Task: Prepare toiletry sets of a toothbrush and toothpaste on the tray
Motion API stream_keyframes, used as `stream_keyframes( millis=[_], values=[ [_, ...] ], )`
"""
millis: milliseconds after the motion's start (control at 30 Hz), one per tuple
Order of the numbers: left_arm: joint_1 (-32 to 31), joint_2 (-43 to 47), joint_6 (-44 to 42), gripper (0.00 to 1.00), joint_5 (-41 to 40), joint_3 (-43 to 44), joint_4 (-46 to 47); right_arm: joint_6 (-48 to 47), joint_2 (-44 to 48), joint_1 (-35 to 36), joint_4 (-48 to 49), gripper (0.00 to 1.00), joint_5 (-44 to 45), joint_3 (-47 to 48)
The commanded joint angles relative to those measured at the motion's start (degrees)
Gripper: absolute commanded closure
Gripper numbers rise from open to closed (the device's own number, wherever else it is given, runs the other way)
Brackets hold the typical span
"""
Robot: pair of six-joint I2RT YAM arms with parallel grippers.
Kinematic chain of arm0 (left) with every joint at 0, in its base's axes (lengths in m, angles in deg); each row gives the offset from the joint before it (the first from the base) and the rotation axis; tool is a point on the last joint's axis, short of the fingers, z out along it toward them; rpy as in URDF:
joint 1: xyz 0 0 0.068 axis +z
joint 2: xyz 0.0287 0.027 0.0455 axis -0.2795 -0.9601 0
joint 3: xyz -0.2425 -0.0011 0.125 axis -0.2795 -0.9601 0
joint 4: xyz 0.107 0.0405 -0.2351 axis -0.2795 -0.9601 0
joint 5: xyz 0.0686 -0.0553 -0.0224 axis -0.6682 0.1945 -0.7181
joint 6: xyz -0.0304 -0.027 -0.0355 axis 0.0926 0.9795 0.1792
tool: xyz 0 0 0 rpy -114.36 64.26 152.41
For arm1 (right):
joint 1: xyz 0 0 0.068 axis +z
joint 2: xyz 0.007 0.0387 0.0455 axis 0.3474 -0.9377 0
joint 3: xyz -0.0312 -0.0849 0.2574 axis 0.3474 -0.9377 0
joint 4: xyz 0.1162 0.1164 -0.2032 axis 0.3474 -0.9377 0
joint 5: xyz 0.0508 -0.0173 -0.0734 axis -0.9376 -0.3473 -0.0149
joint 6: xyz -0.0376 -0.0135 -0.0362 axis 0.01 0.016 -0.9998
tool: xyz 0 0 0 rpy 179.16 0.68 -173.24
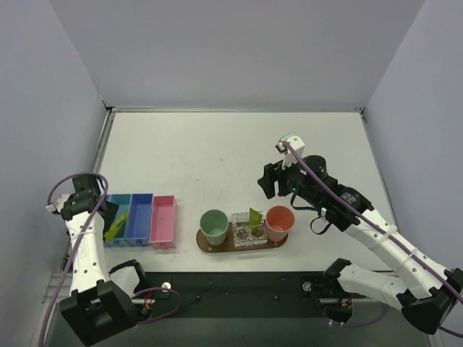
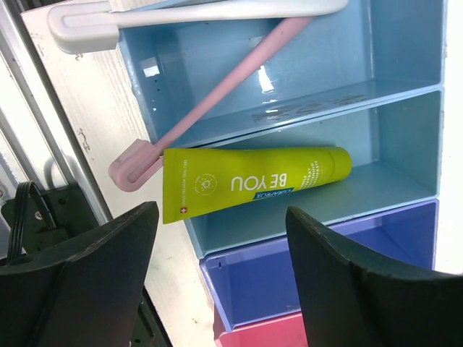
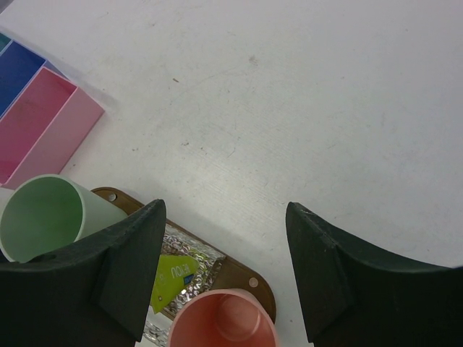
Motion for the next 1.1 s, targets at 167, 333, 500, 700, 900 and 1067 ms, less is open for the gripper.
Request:
stream_keyframes(
  millis=[167, 333, 500, 700, 900, 1067],
  values=[
    [0.4, 3.1, 3.2, 0.17, -2.8, -1.7, -1.0, 0.2, 0.9, -0.4, 2.9, 0.38, -0.1, 1.1],
    [0.7, 2.7, 3.2, 0.16, -3.1, -2.6, -0.2, -0.3, 1.5, -0.5, 3.0, 0.38, 0.7, 0.2],
    [2.3, 1.9, 0.9, 0.16, -0.3, -4.7, 4.1, -0.3, 1.8, -0.5, 2.8, 0.38, 0.8, -0.2],
    [2.6, 3.6, -0.9, 0.16, -0.2, -6.4, 7.2, -0.3, 2.0, -0.7, 2.8, 0.38, 1.3, -0.3],
    [2.6, 4.9, -3.4, 0.16, 2.2, -8.3, 10.8, 0.2, 1.9, -0.8, 2.8, 0.38, 1.1, -0.2],
    [2.6, 7.3, -4.8, 0.16, 4.3, -9.1, 12.8, 0.6, 2.4, -0.8, 2.7, 0.38, 1.2, -0.7]
  ],
)
